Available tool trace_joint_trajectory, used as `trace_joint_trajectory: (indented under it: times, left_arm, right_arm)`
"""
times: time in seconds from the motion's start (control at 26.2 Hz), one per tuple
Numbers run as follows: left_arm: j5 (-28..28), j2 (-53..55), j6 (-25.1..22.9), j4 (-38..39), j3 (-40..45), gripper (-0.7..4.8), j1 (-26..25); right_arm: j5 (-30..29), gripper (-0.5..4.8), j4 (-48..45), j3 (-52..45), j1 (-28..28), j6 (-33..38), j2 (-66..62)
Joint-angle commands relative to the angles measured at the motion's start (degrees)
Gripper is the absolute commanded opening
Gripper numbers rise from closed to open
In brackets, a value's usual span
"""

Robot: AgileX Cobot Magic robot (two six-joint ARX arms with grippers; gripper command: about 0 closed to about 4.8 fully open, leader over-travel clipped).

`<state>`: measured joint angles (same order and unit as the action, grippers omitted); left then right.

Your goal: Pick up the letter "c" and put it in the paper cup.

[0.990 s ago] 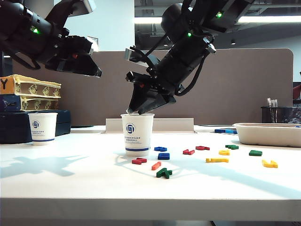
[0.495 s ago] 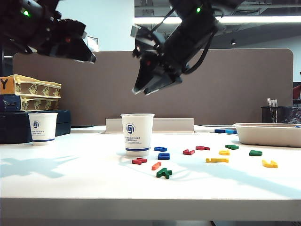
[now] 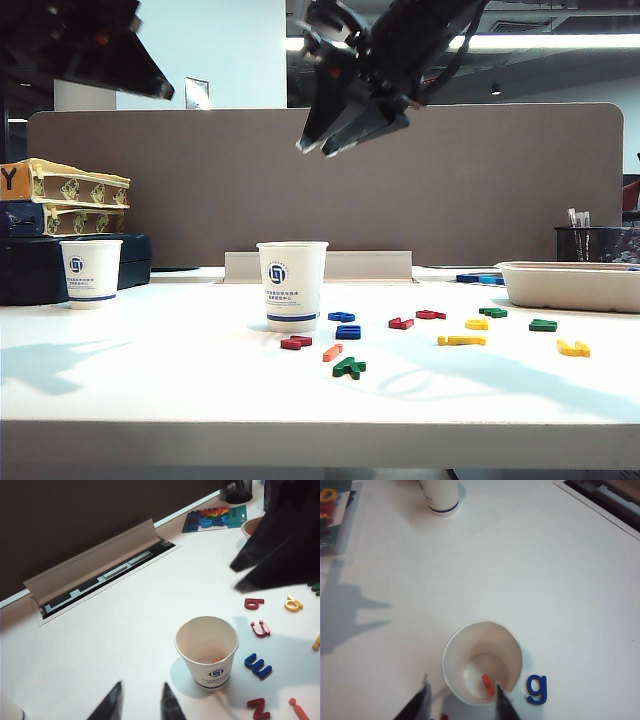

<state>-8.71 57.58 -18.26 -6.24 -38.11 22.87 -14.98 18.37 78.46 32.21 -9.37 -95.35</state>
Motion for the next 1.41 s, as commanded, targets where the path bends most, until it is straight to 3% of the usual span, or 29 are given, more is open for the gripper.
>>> trace_joint_trajectory:
  times: [0.04, 0.3, 0.42, 0.57, 0.8, 1.14, 1.22, 1.41]
  left_arm:
    - [0.85, -3.45, -0.61, 3.08, -0.35, 0.93, 0.02]
    - [1.46, -12.70, -0.59, 11.65, -0.35, 0.90, 0.02]
    - [2.32, -15.26, -0.63, 14.12, -0.35, 0.84, 0.02]
    - [2.45, -18.45, -0.59, 16.94, -0.35, 0.84, 0.02]
    - [2.29, -23.78, -0.57, 22.40, -0.35, 0.84, 0.02]
    - [2.34, -29.92, -0.13, 29.51, -0.35, 0.82, 0.02]
    - [2.29, -30.77, -0.11, 30.36, -0.35, 0.40, 0.02]
    - [2.34, -31.98, 0.26, 31.47, -0.35, 0.21, 0.02]
  right_arm:
    - [0.37, 1.57, 1.86, 0.31, -0.02, -0.11, 2.58]
    - [3.58, 1.00, 7.67, 0.20, 0.00, -0.09, 7.13]
    - [4.11, 0.42, 8.68, 0.20, 0.00, -0.13, 8.46]
    - [4.94, 0.19, 9.31, 0.17, 0.00, -0.11, 10.49]
    - [5.16, 0.08, 13.70, 0.15, 0.00, -0.46, 14.23]
    - [10.88, 0.07, 18.93, 0.13, 0.00, -2.80, 21.66]
    - [11.08, -0.02, 19.37, 0.11, 0.00, -2.67, 24.85]
    - [13.70, -0.02, 19.91, 0.11, 0.00, -2.64, 30.08]
